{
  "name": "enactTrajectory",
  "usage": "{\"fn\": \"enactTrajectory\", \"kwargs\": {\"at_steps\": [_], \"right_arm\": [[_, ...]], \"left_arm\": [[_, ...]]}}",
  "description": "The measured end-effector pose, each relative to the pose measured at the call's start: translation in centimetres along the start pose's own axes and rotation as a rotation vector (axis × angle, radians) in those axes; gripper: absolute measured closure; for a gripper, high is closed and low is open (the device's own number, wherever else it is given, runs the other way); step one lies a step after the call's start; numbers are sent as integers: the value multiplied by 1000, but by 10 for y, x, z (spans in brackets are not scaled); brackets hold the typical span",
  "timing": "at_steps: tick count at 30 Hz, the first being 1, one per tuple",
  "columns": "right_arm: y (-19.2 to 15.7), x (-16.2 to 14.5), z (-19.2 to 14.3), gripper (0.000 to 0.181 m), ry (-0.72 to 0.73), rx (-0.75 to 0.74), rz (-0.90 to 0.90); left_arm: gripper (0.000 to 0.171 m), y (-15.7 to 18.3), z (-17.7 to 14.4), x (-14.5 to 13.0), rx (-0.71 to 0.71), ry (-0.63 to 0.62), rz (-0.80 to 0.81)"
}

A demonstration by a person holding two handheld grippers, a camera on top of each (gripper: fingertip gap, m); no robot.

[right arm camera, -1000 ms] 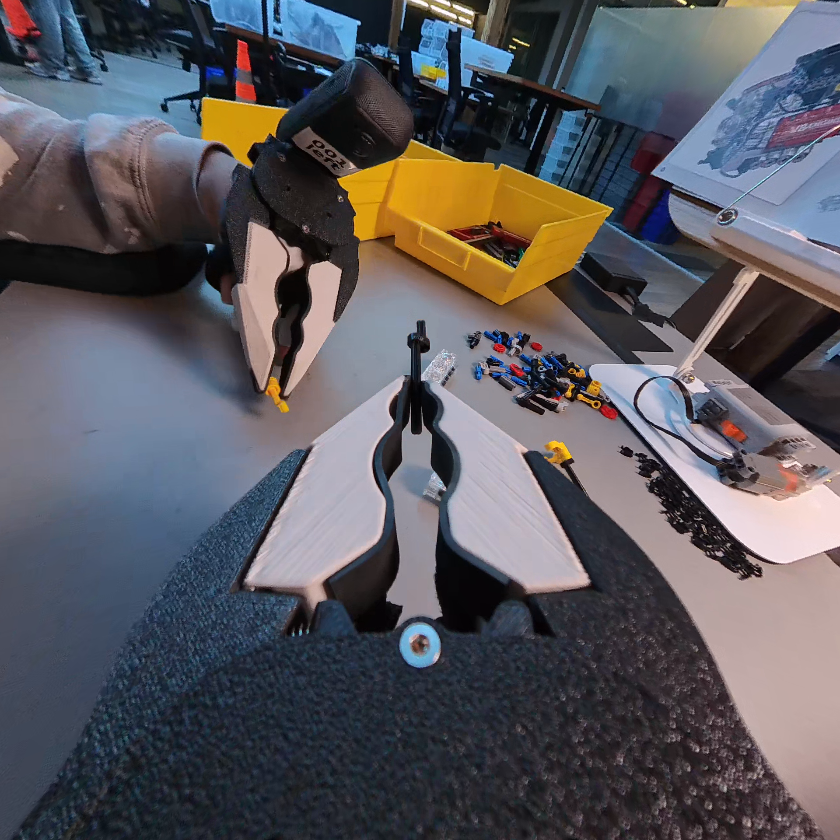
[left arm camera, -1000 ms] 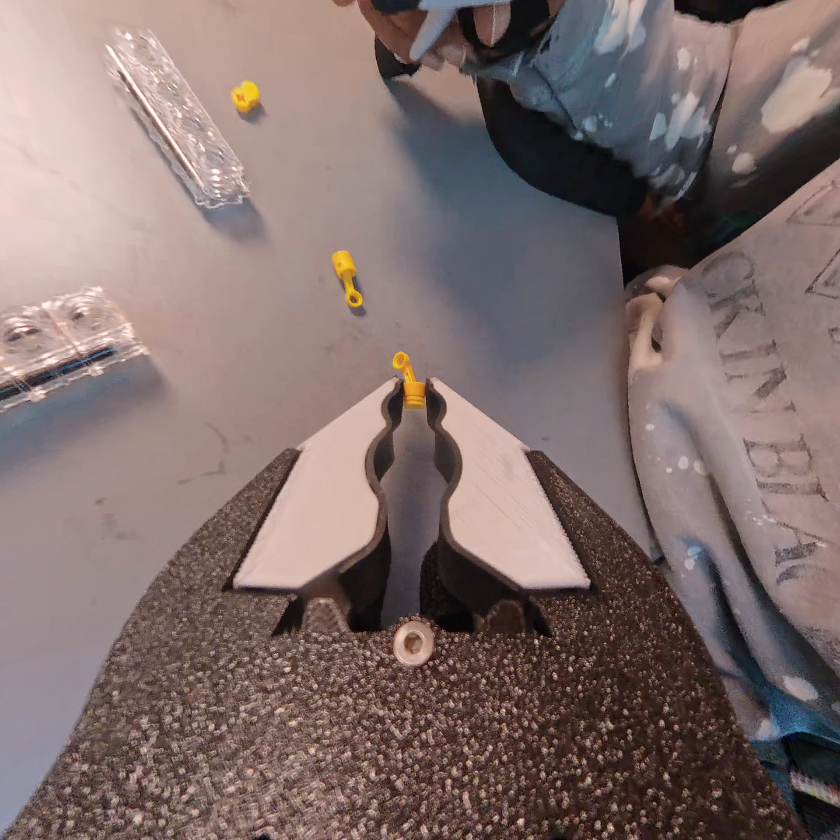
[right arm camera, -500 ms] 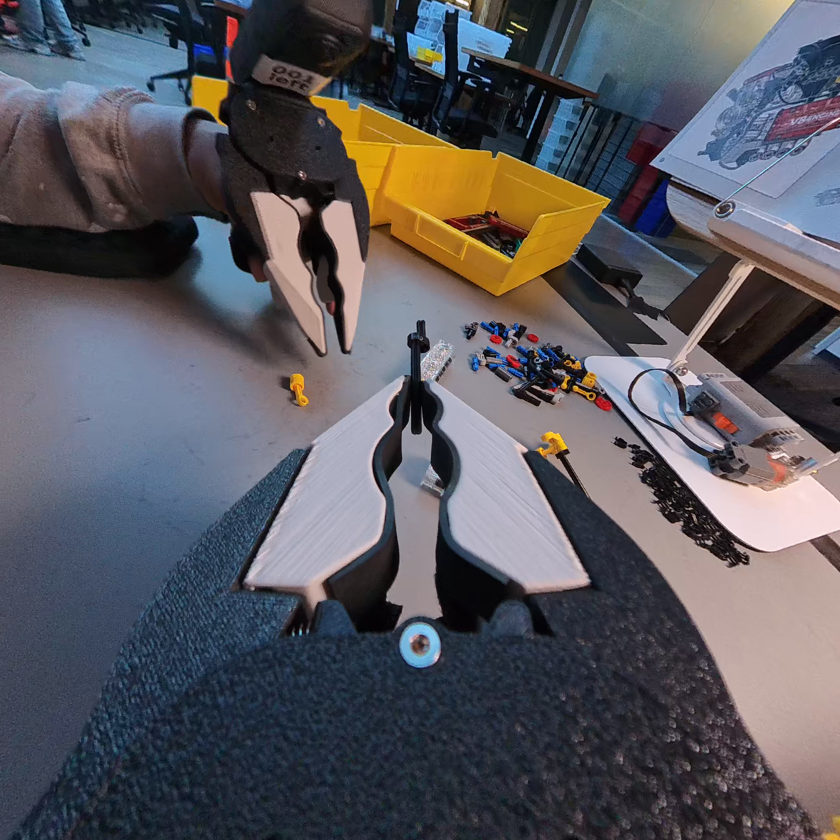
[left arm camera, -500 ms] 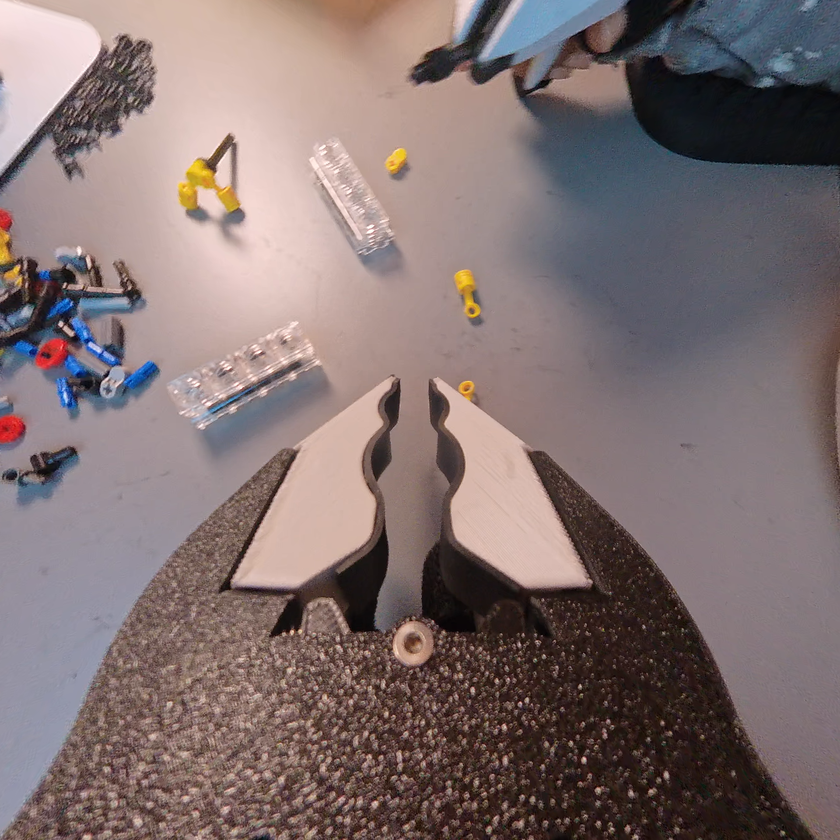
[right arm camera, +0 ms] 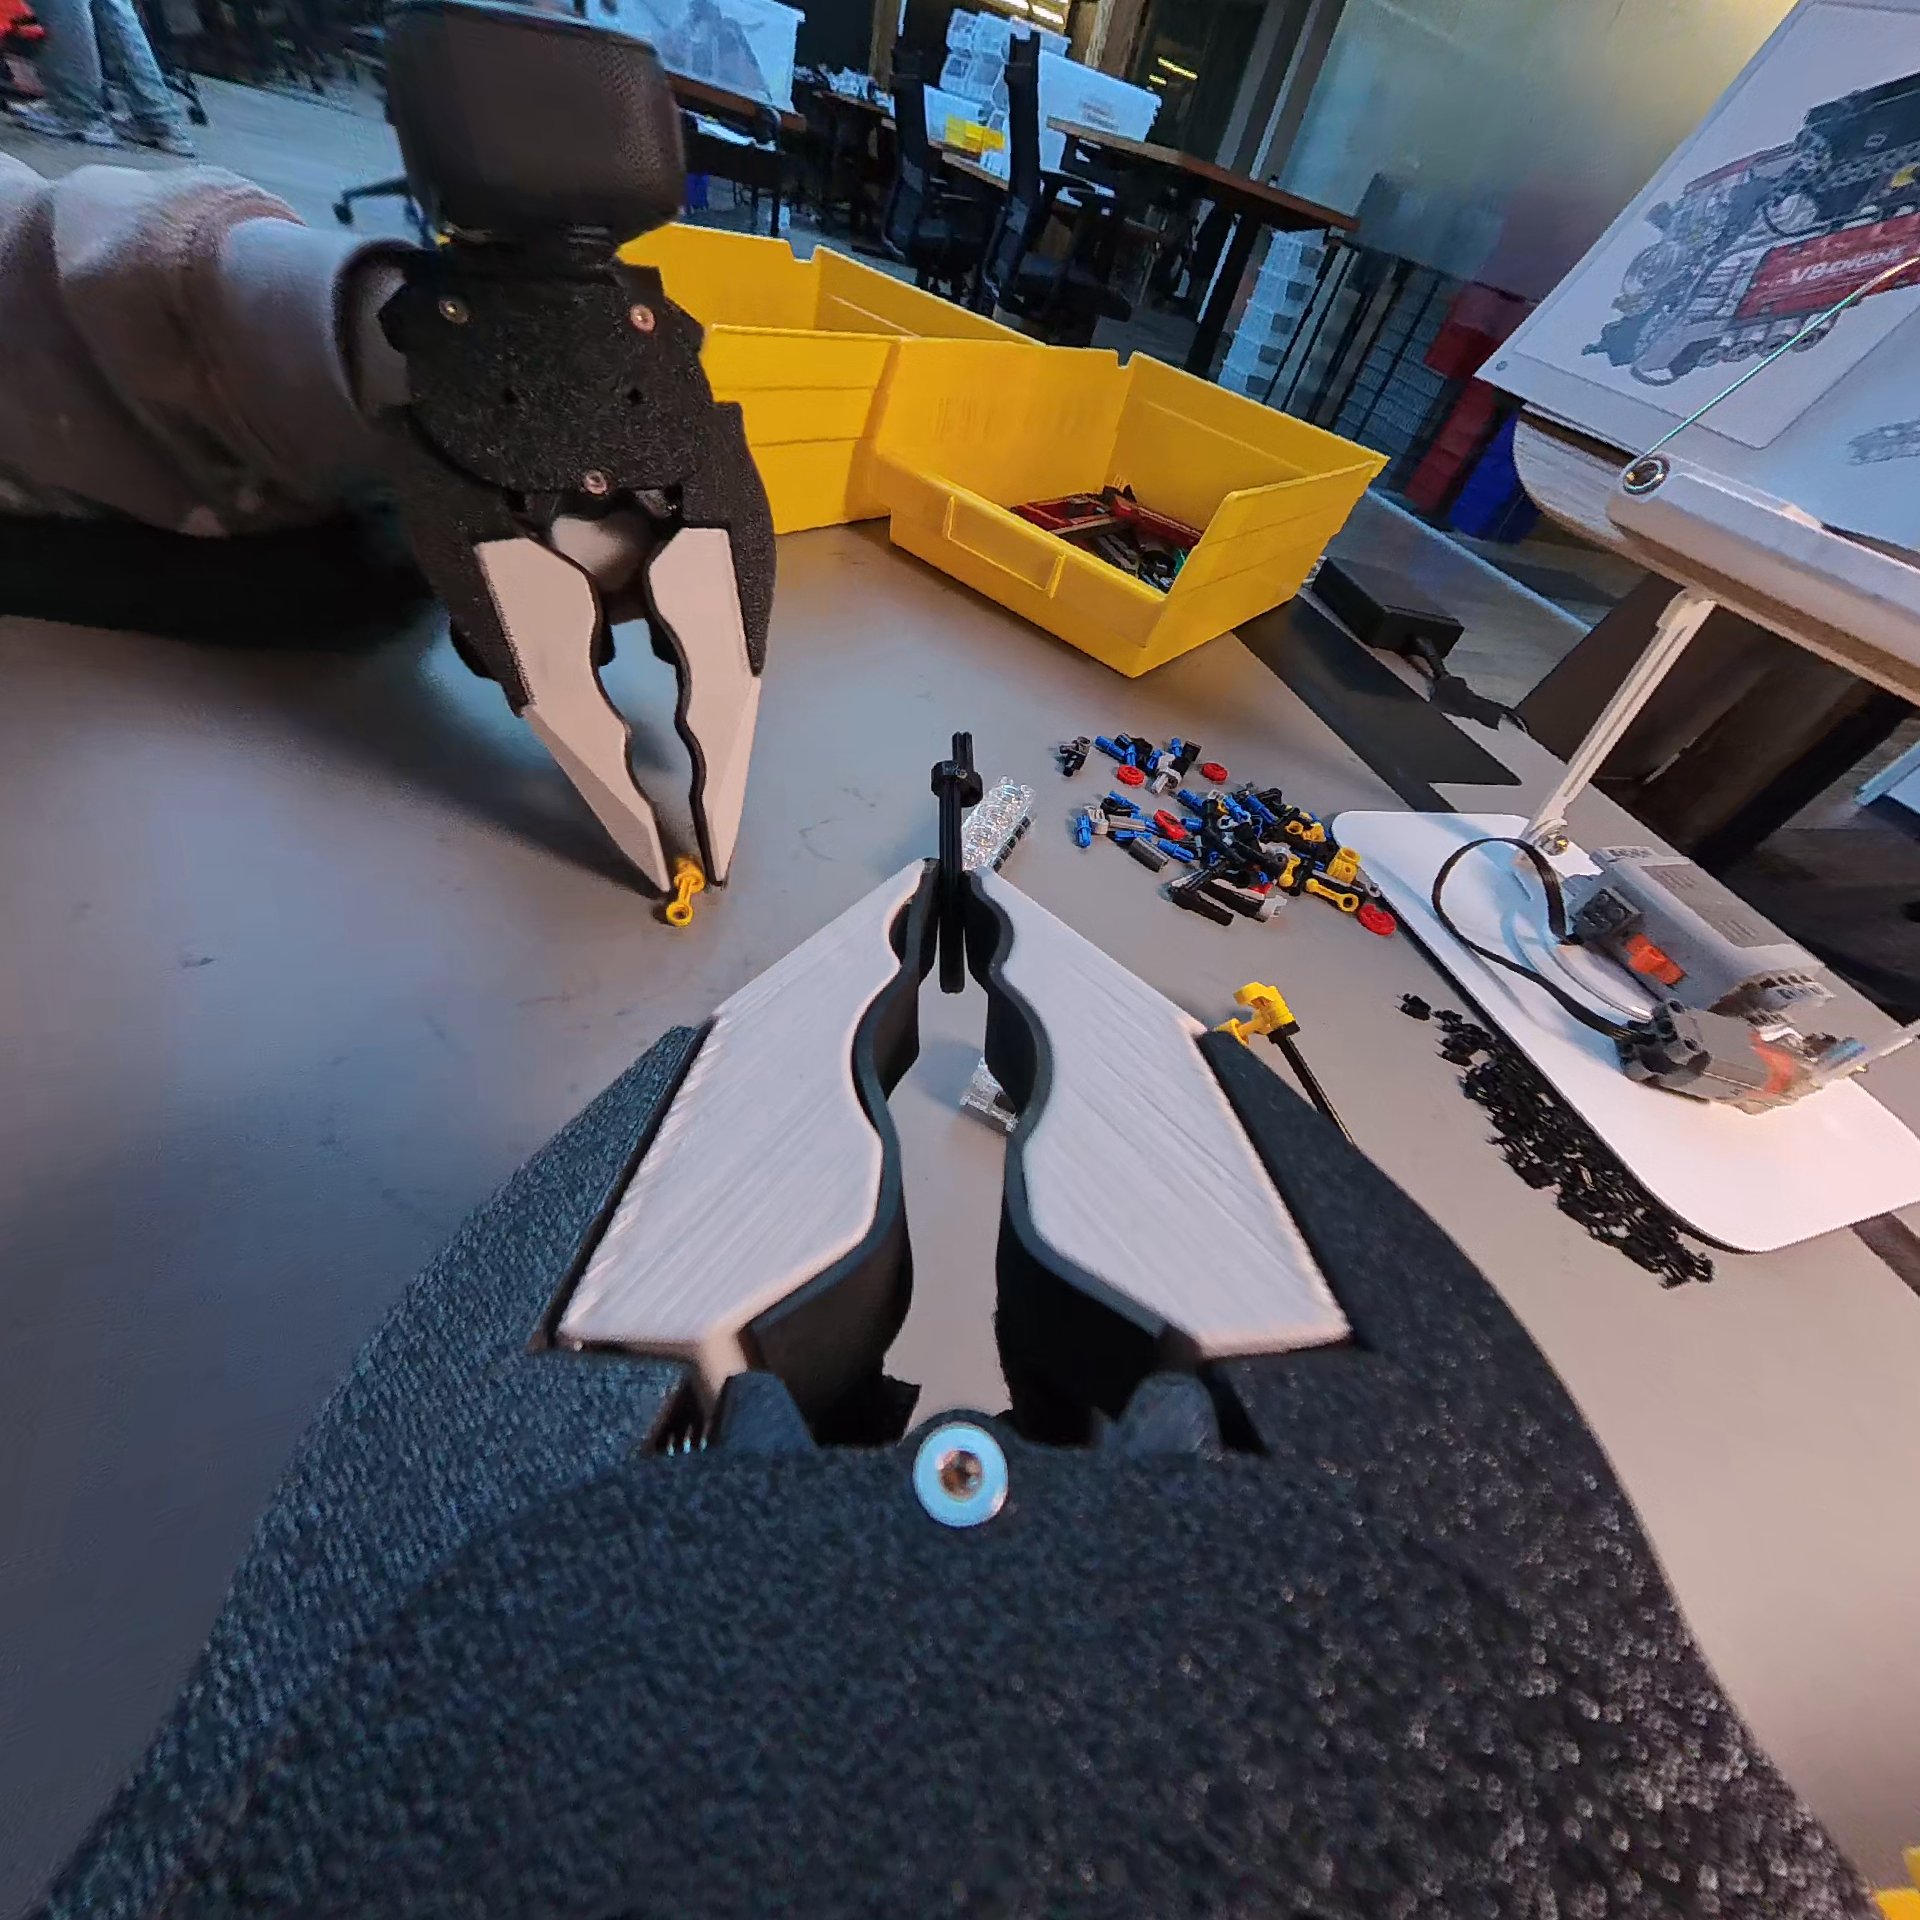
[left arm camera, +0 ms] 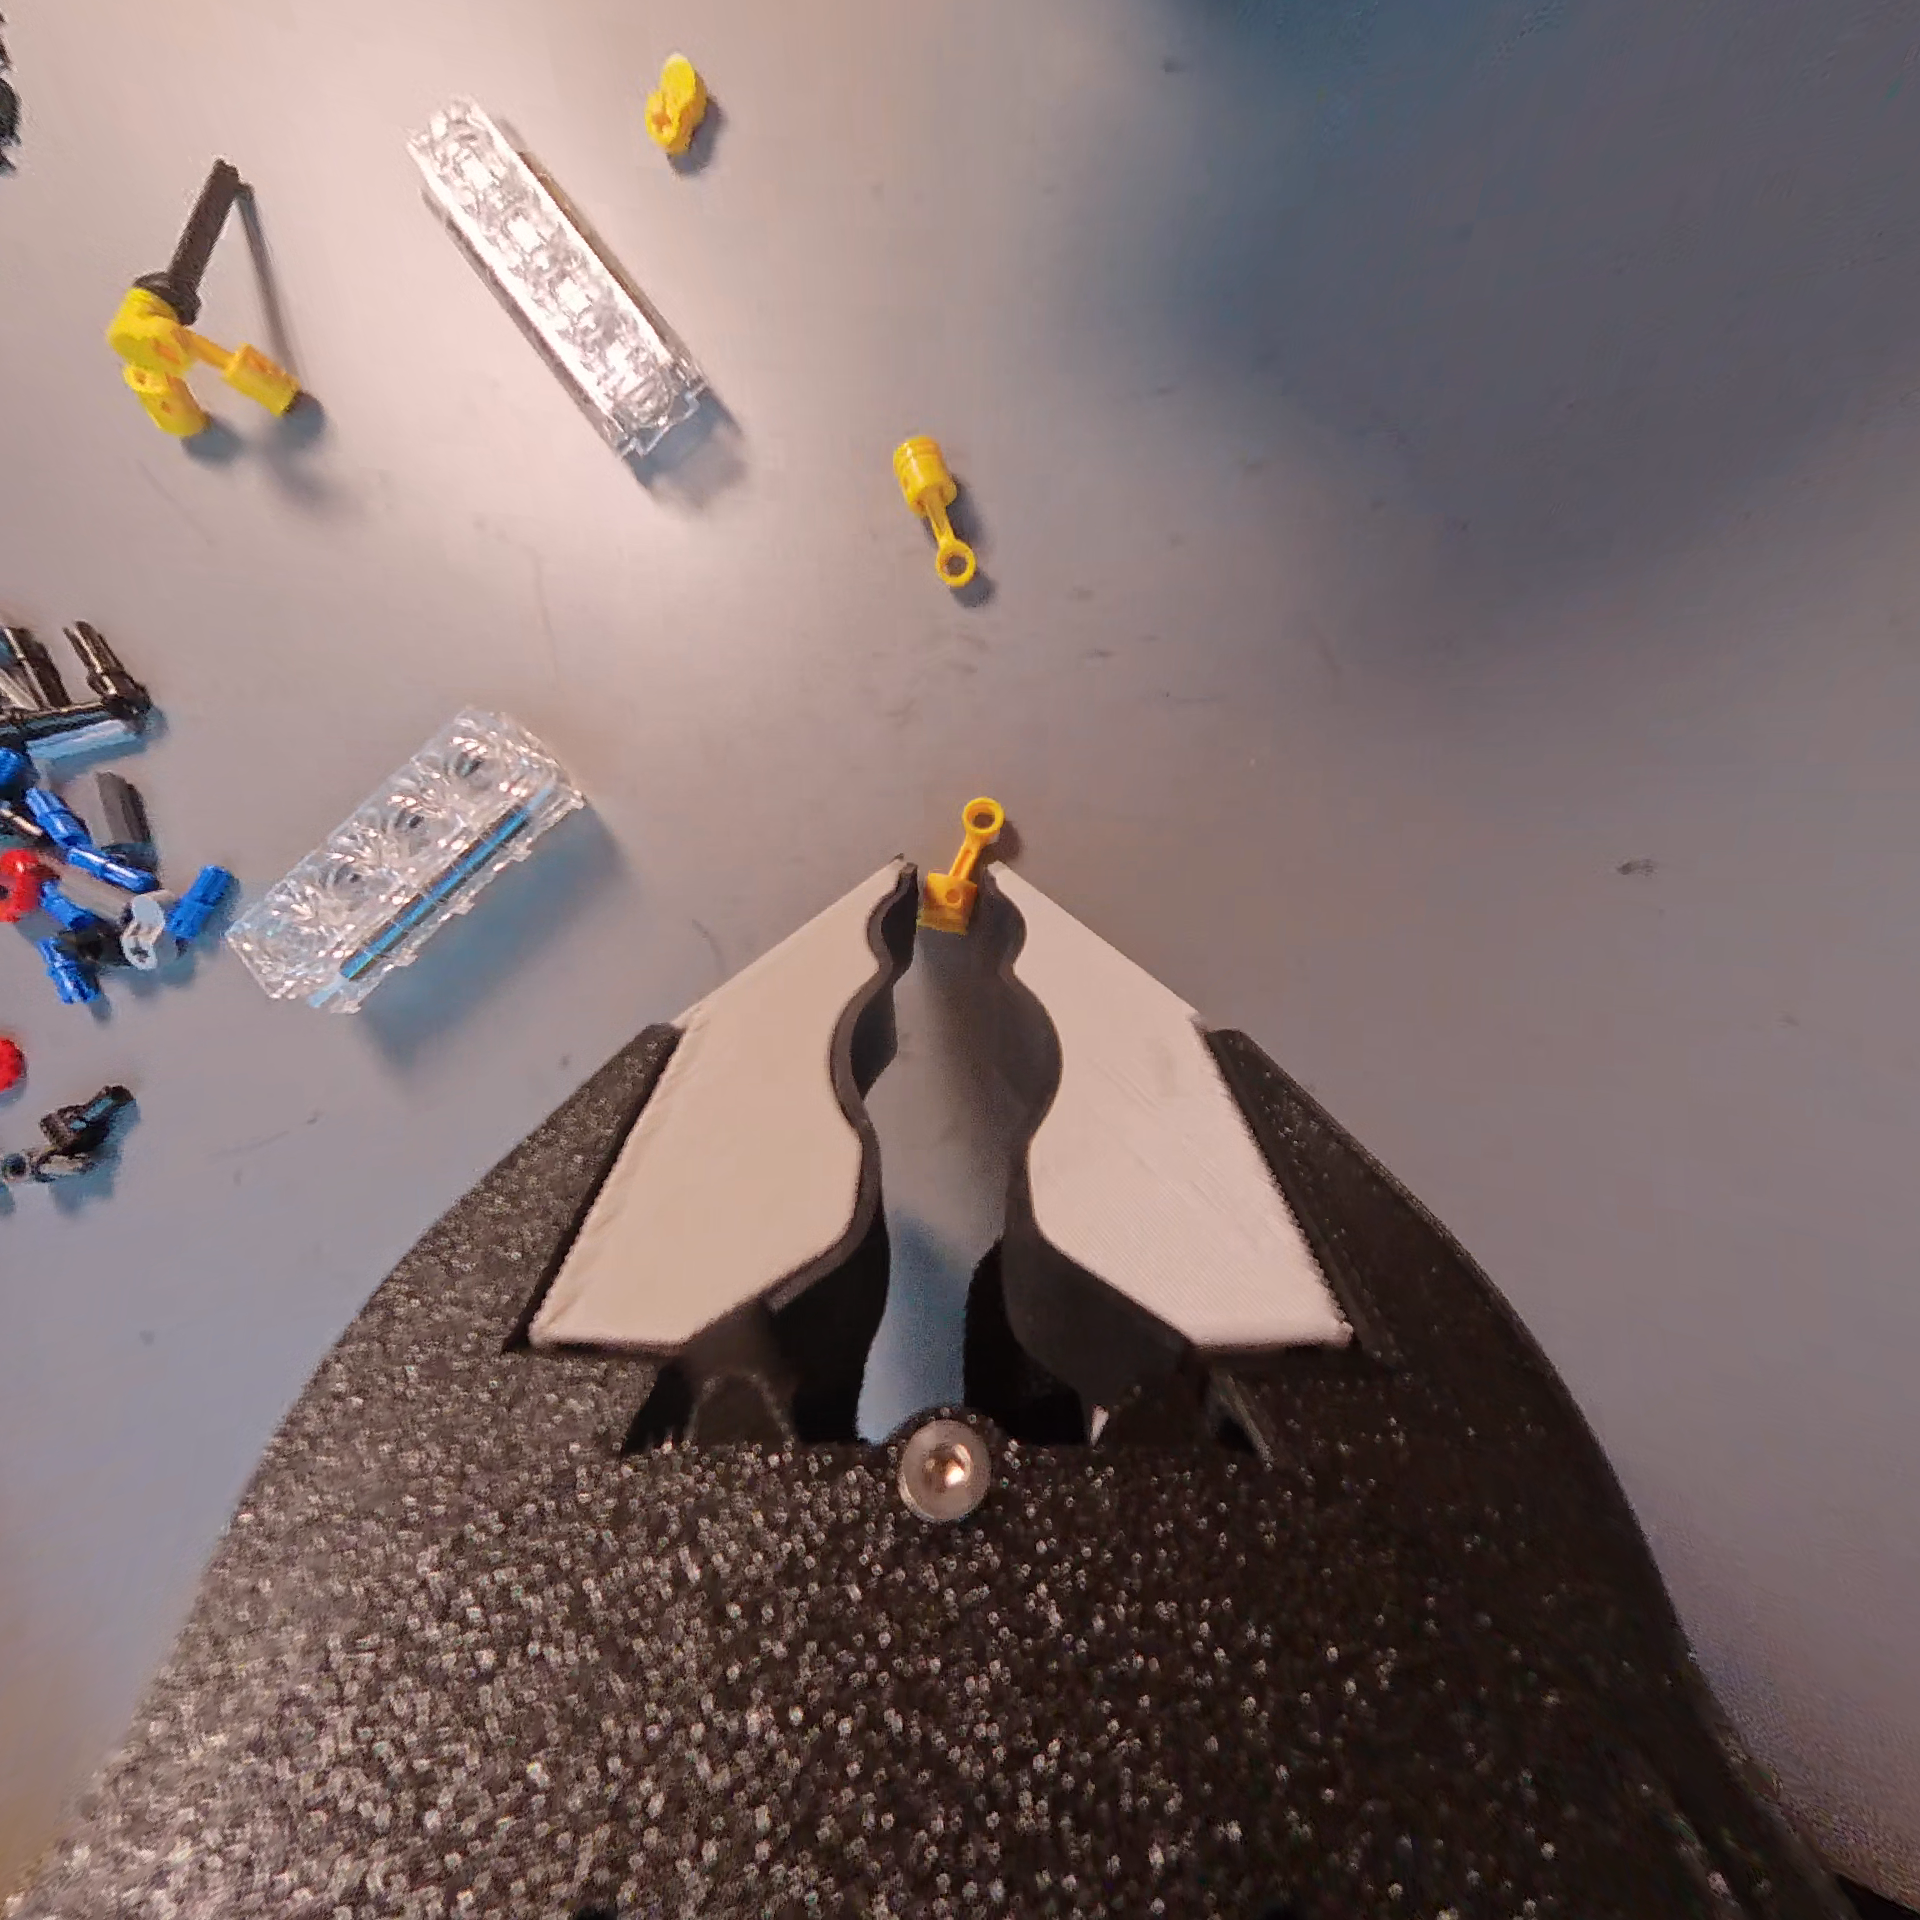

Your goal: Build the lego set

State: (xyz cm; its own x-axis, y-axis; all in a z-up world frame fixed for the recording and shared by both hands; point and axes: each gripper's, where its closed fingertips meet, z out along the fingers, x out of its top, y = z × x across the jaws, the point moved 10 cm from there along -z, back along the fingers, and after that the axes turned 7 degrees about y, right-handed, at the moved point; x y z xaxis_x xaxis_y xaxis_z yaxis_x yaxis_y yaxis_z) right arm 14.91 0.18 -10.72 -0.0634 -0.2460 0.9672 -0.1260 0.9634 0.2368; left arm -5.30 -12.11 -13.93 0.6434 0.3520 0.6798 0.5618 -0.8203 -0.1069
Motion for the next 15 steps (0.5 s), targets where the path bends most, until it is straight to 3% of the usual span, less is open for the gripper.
{"fn": "enactTrajectory", "kwargs": {"at_steps": [5, 9, 15], "right_arm": [[0, 0, 0, 177, -1, 5, 4], [0, 0, 0, 177, -5, 7, 3], [0, 0, -1, 177, 0, 9, 11]], "left_arm": [[161, -23, 0, -5, -97, 24, -159], [160, -45, -5, -7, -97, 89, -283], [160, -38, -17, 4, 36, 90, -106]]}}
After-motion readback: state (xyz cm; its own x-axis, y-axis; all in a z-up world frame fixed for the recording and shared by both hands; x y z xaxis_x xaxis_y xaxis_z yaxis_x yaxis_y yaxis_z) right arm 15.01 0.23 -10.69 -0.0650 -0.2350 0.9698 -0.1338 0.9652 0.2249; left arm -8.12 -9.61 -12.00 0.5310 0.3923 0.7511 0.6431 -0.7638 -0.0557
